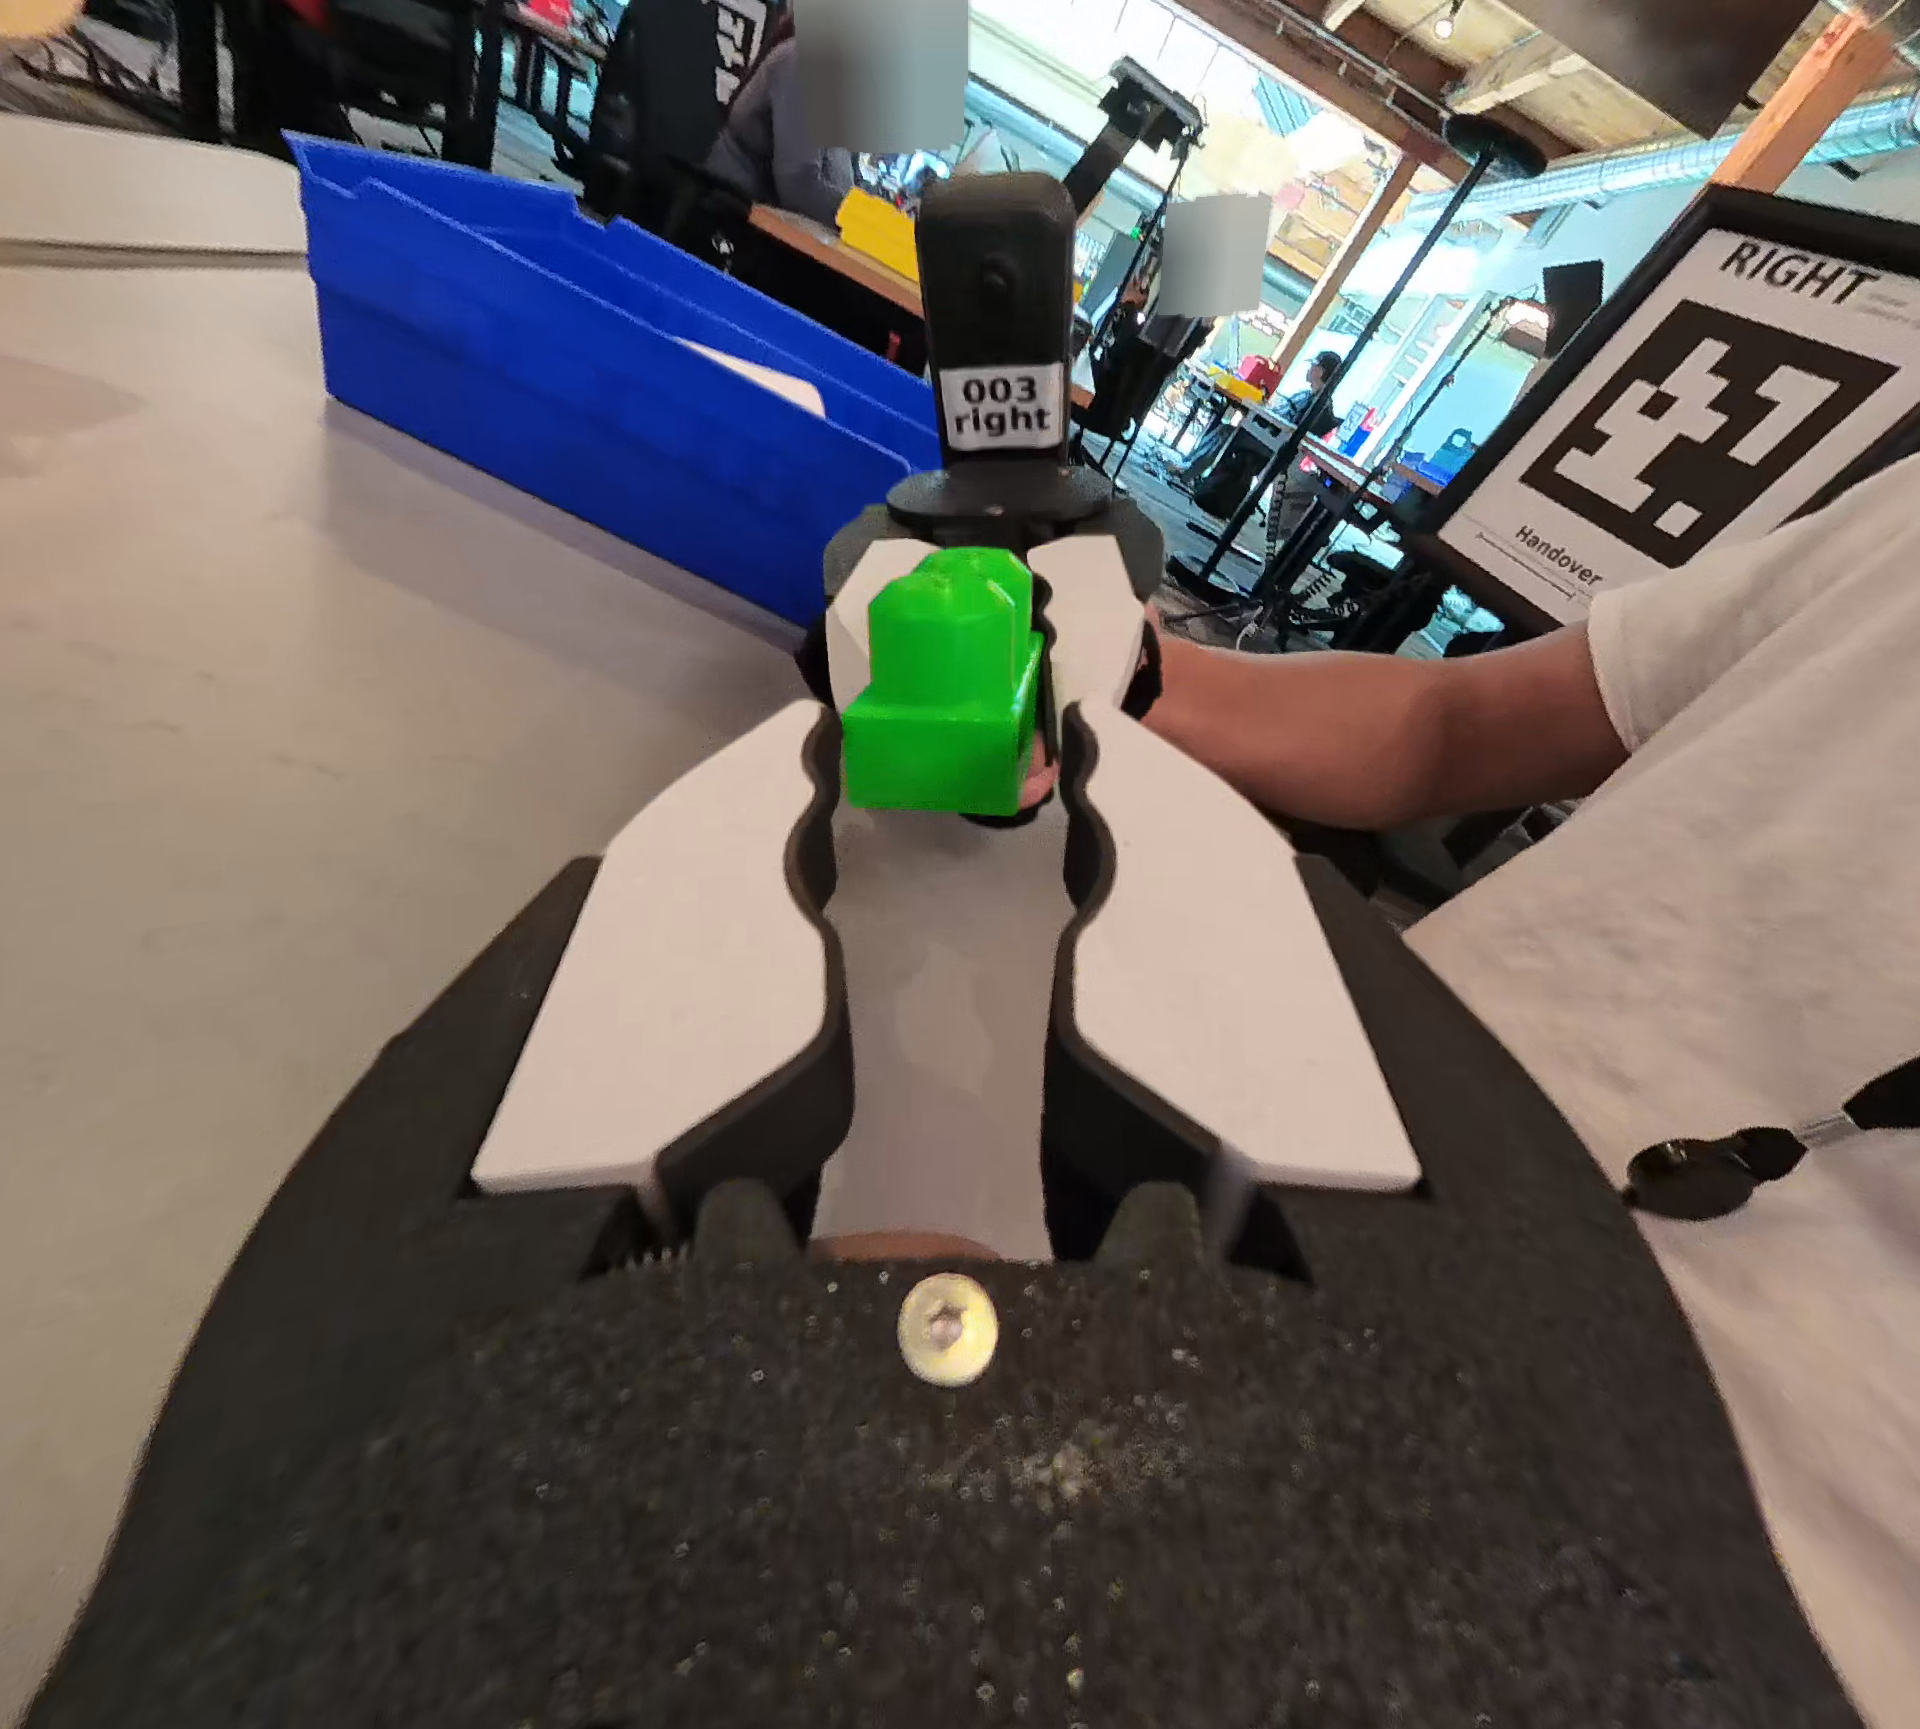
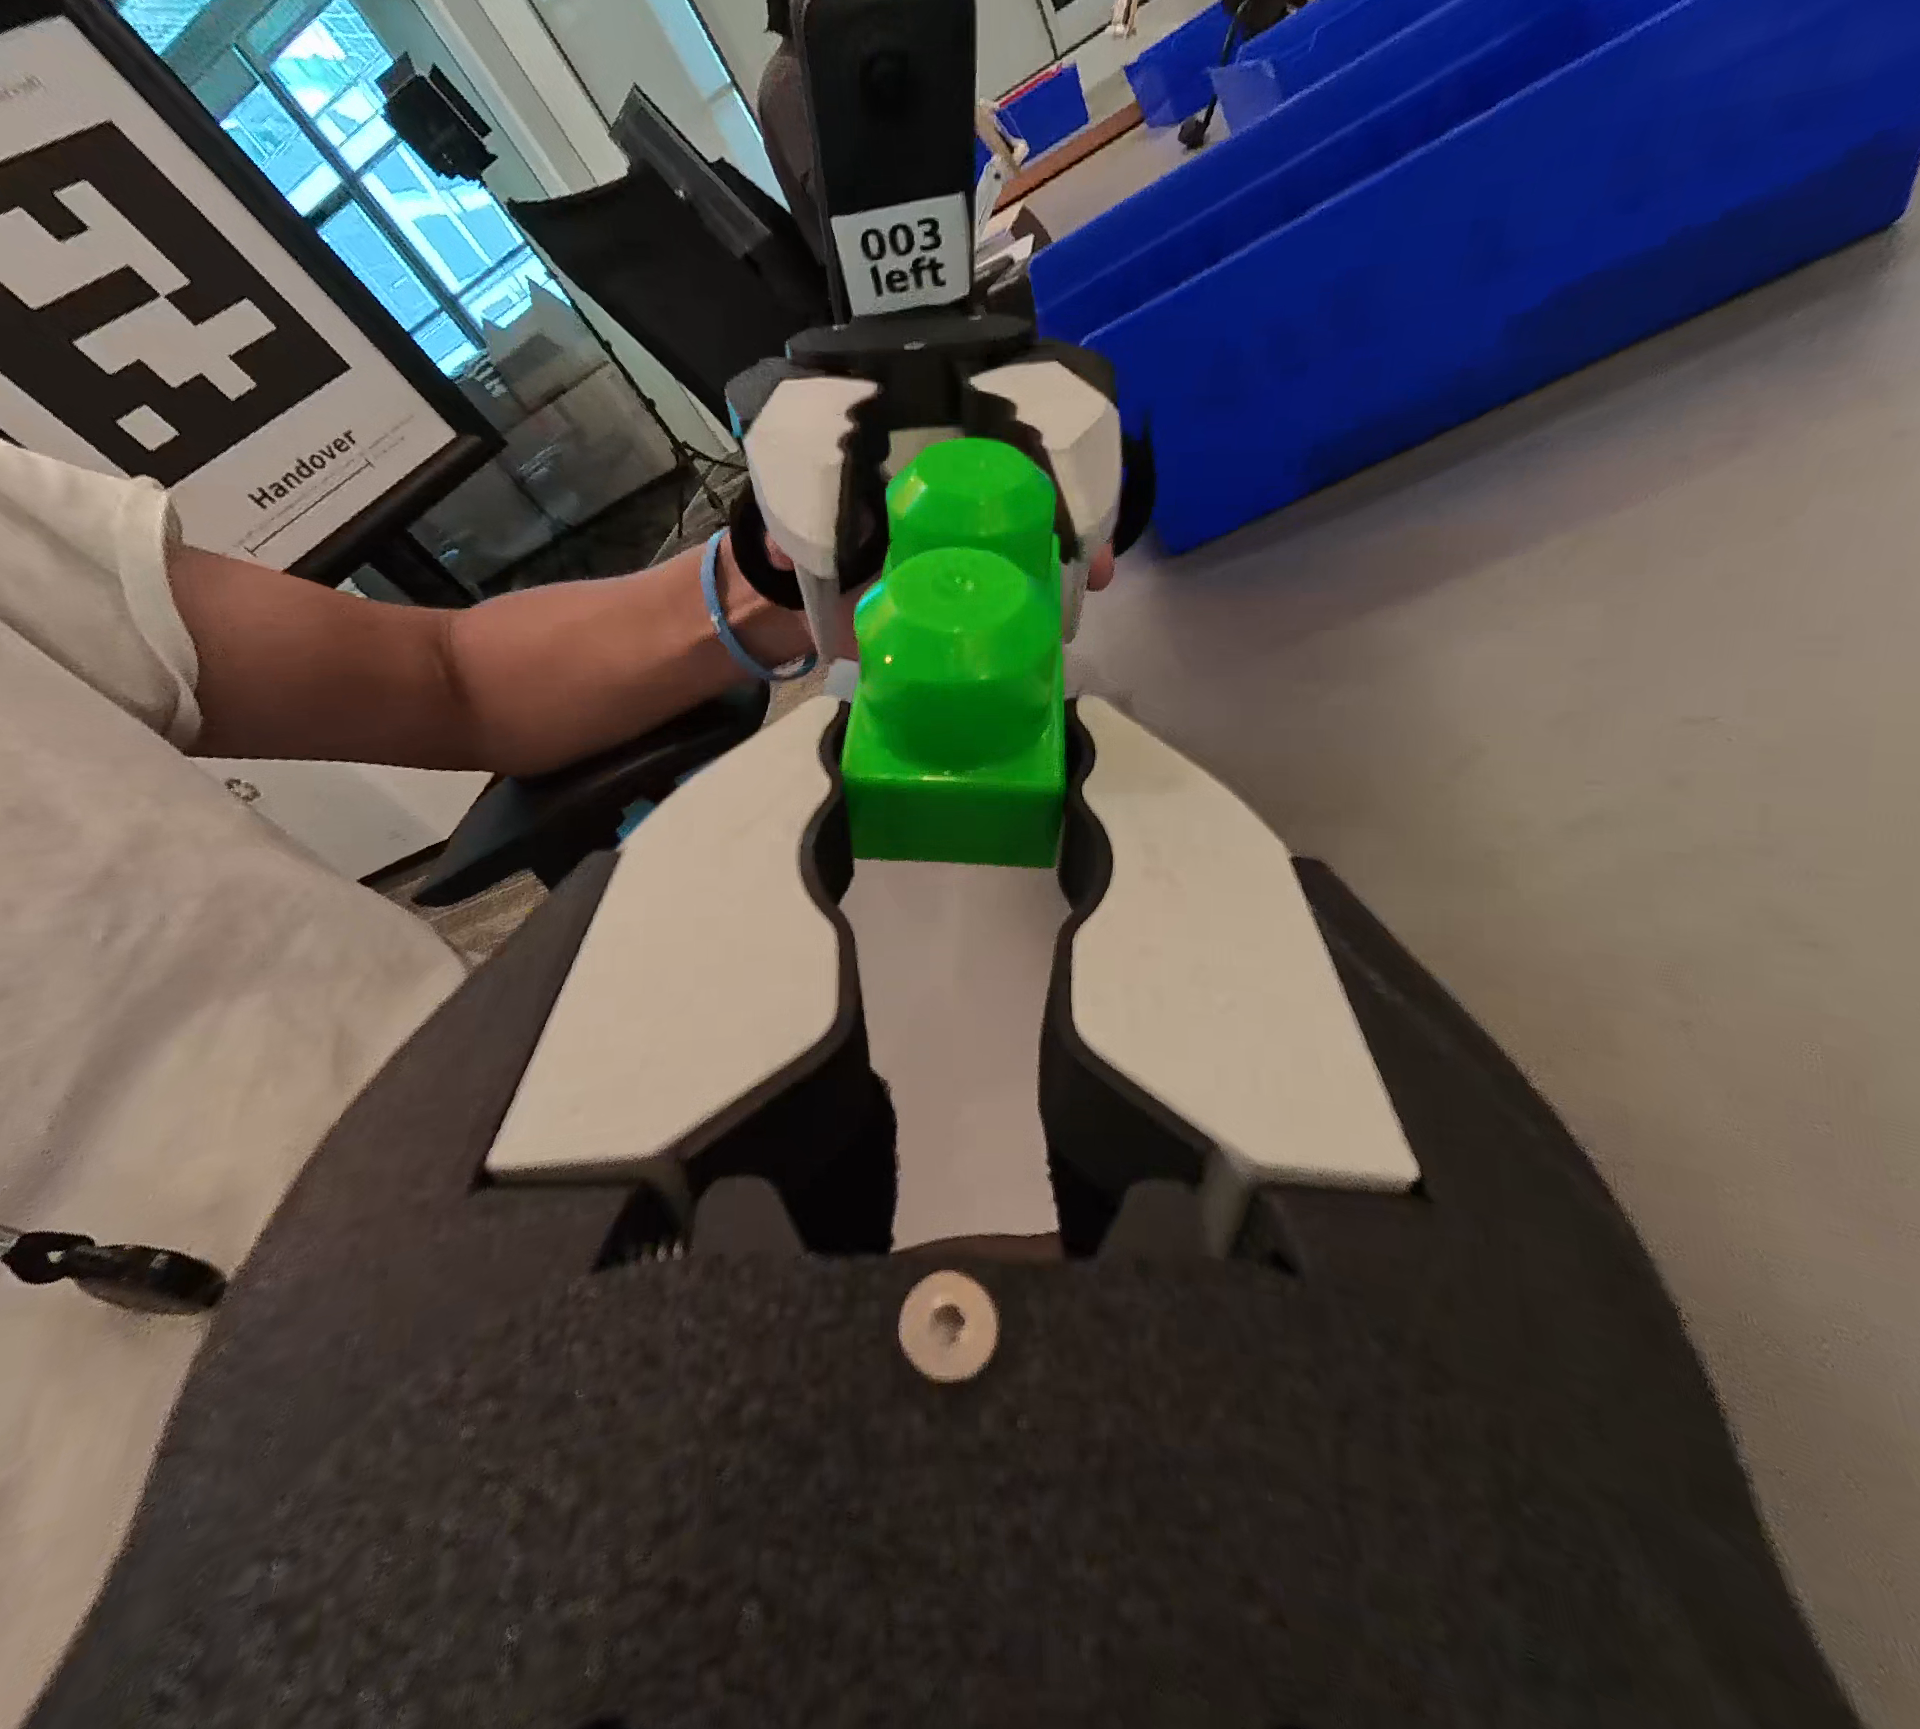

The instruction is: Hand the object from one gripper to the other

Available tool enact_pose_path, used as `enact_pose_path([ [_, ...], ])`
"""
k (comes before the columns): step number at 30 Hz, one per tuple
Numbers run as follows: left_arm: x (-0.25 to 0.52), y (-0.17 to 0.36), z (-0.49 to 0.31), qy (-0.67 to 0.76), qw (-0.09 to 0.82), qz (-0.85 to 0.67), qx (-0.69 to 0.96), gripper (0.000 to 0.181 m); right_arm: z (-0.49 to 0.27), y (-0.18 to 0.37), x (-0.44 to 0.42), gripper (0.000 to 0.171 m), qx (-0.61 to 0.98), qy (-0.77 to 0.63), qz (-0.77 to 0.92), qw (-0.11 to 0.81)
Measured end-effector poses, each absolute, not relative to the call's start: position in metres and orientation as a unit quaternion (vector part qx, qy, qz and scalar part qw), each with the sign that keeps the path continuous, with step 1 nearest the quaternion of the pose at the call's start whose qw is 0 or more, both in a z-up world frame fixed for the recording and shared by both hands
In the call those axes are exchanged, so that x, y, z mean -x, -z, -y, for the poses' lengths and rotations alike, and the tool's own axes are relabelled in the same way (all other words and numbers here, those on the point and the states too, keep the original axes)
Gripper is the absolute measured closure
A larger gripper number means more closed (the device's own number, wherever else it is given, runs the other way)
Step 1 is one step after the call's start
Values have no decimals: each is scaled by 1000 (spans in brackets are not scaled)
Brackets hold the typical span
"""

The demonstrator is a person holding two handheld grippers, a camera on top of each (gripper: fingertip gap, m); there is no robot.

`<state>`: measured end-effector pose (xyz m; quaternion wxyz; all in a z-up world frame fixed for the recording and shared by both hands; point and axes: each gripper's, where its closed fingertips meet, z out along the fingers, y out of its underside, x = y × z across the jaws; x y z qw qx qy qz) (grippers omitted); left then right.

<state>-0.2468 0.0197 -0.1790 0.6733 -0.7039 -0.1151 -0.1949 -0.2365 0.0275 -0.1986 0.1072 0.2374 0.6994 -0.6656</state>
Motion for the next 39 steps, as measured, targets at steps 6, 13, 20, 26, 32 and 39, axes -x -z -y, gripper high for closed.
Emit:
enact_pose_path([
  [6, 234, 198, -29, 186, 629, 88, 750, 144, -19, 204, 229, 135, -225, 657, -709, 121],
  [13, 256, 200, -31, 76, 618, 114, 774, 144, -34, 212, 252, 122, -268, 658, -698, 88],
  [20, 297, 206, -12, -100, 569, 168, 799, 144, -50, 223, 283, 115, -344, 638, -689, -17],
  [26, 298, 211, -16, -125, 552, 162, 809, 144, -49, 223, 299, 97, -431, 620, -651, -78],
  [32, 300, 221, -19, -205, 499, 126, 833, 144, -44, 213, 305, 91, -477, 596, -634, -125],
  [39, 288, 220, -31, -252, 476, 82, 838, 144, -34, 216, 301, 89, -483, 594, -635, -103],
])
